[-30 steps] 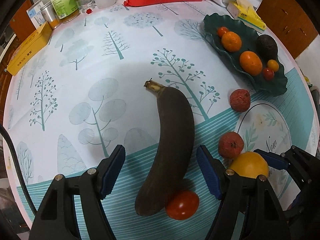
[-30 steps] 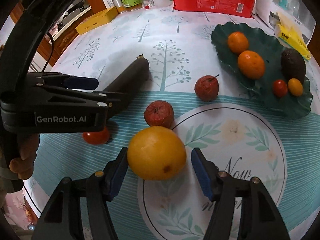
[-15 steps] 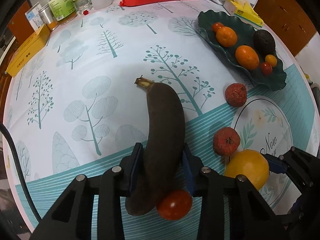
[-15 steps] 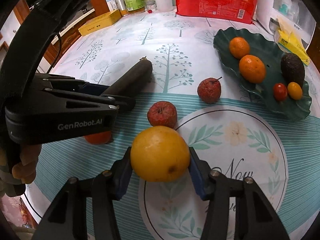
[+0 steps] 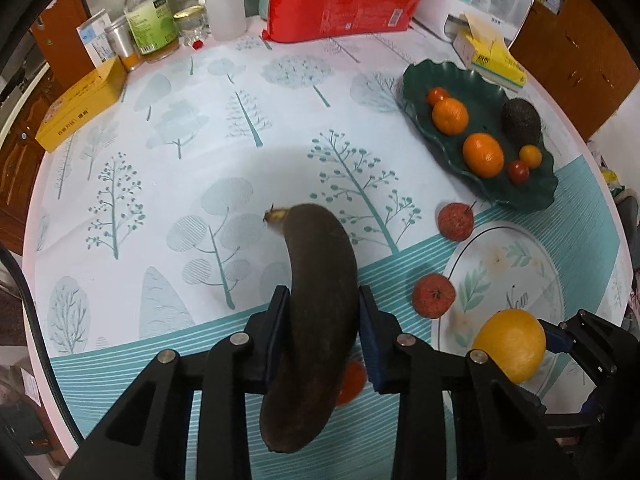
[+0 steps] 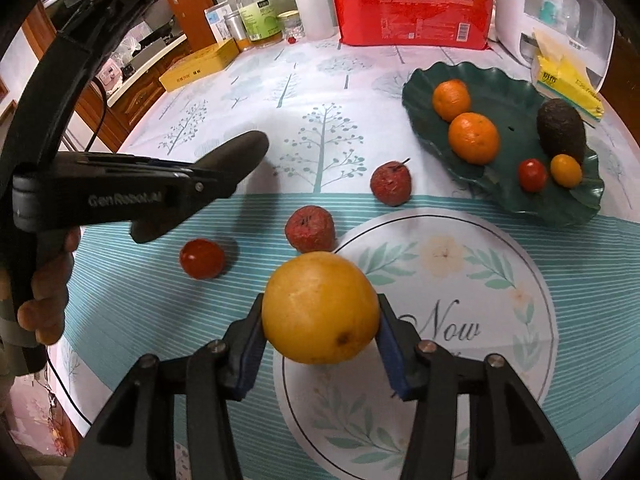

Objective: Organize fruits
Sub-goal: 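Grasp the yellow grapefruit with the right tool while the left tool grasps the banana, then carry the grapefruit and banana onto the green plate and open both tools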

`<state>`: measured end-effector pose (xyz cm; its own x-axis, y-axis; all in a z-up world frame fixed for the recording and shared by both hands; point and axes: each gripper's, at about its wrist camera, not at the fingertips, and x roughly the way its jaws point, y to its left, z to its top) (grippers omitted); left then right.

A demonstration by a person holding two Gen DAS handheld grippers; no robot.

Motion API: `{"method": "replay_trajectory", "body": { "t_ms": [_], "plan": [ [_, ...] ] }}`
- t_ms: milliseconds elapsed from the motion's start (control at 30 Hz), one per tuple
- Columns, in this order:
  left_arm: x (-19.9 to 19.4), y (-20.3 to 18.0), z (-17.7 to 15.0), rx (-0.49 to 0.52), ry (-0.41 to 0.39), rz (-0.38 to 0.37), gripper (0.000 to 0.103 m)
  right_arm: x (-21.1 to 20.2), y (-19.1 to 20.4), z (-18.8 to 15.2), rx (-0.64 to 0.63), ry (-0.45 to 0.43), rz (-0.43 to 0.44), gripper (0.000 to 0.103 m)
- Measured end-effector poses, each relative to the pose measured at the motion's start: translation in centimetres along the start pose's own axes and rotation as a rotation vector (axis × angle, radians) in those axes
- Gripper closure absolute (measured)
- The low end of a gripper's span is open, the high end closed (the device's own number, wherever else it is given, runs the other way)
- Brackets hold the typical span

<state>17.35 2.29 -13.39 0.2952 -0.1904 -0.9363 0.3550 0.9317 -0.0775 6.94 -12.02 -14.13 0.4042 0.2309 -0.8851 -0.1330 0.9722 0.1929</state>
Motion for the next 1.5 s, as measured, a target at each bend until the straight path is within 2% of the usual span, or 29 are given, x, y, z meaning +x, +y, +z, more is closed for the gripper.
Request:
{"method": "replay_trajectory", "body": {
  "t_ms": [333,500,667,933,1100,1300,1500],
  "plan": [
    [-1.3,-0.4,-0.5,-0.031,-0.030,-0.020,0.072,-1.8,-1.6,-1.0,0.024,-0.018,0.013,0.053],
    [-2.6,-1.4,-0.7,-0.025,-0.080,-0.029,0.072,-2.4,-2.3,-1.5,0.046,-0.019,0.020,0.053],
    [-5.1,-3.7,0.5,0.007,-0.133,-0.052,0.072,-4.0,-3.7,-1.1,0.069,-0.041,0.021,0.053],
    [-9.4,-9.1,6.2,0.081,-0.229,-0.108,0.072,-9.4,-8.9,3.9,0.099,-0.156,-0.030,0.053],
    [-10.2,-12.3,10.7,0.095,-0.269,-0.137,0.072,-12.2,-13.0,7.7,0.107,-0.218,-0.075,0.053],
    [-7.9,-16.0,16.0,0.078,-0.263,-0.162,0.072,-12.6,-16.7,11.2,0.086,-0.238,-0.105,0.053],
    [-1.8,-18.2,18.6,0.055,-0.176,-0.154,0.072,-8.1,-18.2,11.5,0.038,-0.144,-0.076,0.053]
  ]
}}
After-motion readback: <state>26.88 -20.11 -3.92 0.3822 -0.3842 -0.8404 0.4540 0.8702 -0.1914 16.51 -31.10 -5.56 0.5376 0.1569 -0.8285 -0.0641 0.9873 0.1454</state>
